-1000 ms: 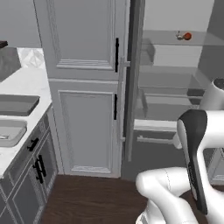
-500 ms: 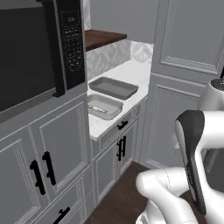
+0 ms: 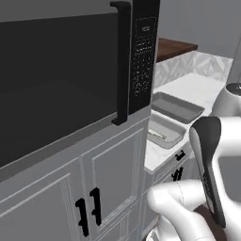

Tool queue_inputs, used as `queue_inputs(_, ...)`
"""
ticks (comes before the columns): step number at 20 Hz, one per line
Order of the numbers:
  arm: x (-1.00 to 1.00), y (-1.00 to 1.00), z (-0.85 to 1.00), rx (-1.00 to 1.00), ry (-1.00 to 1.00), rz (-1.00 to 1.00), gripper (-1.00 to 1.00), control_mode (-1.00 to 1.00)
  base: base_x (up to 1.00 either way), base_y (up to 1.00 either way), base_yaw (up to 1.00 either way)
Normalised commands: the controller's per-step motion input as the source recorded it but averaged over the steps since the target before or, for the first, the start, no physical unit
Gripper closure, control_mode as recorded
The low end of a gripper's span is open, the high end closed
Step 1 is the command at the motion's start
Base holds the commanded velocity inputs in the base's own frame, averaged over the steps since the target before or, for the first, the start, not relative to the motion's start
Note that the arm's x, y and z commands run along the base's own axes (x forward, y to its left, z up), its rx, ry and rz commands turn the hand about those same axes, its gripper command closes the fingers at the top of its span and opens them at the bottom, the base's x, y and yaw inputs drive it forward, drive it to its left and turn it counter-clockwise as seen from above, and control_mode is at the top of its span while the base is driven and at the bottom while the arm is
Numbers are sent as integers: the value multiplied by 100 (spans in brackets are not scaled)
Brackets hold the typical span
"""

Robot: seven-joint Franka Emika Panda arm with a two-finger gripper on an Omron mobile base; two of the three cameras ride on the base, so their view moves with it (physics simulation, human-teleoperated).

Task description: Place one tomato and one fish in each tupperware on the nearby counter, to pack two identical lunches.

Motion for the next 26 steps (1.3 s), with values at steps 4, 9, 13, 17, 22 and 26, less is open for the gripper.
queue_inputs(4,0,0,0,0,0,0,100,100,58,-75,-6)
queue_inputs(9,0,0,0,0,0,0,100,100,31,-84,-14)
queue_inputs(13,0,0,0,0,0,0,100,100,62,-41,3)
queue_inputs(17,0,0,0,0,0,0,100,100,58,1,18)
queue_inputs(22,0,0,0,0,0,0,100,100,0,0,0)
queue_inputs(26,55,11,-17,3,1,25,100,-100,3,0,0)
